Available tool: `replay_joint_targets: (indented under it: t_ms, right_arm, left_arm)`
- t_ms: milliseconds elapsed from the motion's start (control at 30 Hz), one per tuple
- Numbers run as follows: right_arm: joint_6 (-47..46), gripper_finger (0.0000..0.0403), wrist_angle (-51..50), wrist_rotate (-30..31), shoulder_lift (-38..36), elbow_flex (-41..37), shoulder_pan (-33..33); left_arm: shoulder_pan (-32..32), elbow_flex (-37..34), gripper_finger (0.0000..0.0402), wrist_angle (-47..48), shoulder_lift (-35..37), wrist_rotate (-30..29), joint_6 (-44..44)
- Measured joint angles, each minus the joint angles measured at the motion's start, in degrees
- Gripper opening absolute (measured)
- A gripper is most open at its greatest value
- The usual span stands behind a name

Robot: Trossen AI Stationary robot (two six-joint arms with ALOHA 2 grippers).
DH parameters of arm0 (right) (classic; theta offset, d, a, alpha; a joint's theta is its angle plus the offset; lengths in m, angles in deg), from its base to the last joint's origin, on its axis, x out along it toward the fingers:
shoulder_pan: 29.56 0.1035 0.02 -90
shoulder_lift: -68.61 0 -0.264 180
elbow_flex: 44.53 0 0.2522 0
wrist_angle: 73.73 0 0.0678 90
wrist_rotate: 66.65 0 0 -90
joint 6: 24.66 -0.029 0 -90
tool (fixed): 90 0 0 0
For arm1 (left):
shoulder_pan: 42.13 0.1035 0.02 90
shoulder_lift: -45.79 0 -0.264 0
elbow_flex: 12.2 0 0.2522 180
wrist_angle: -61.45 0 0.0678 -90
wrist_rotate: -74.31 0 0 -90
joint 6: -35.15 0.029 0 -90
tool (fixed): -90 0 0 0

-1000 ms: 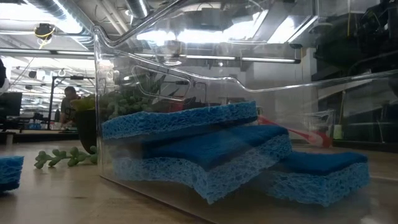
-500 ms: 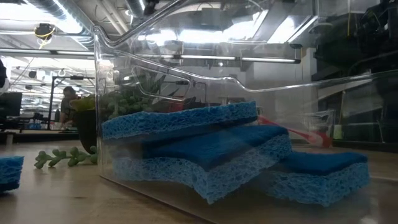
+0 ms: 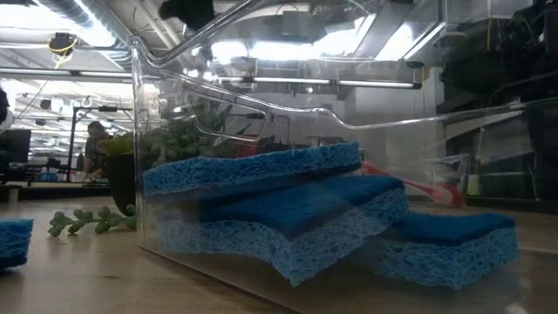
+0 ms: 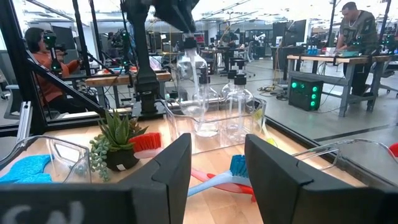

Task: Pick & Place Kitchen Sink Supplies
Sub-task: Put the transparent soap dispenser into the top left transparent bin

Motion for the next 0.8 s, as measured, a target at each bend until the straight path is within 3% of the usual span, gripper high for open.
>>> replay_joint_targets:
  t_ms: [400, 633, 800]
  right_arm:
    - [0.01, 0.0149, 0.0, 0.0, 0.0, 0.0, 0.02]
    - [0.16, 0.0149, 0.0, -0.01, 0.01, 0.0, 0.02]
    - [0.16, 0.0149, 0.0, -0.01, 0.0, 0.0, 0.02]
  left_arm:
    - [0.18, -15.38, 0.008, -12.4, 4.25, -4.1, -4.98]
    - [0.18, -20.42, 0.0081, -15.42, 4.23, -7.86, -7.69]
    - [0.58, -20.57, 0.0116, -15.56, 4.25, -9.52, -7.13]
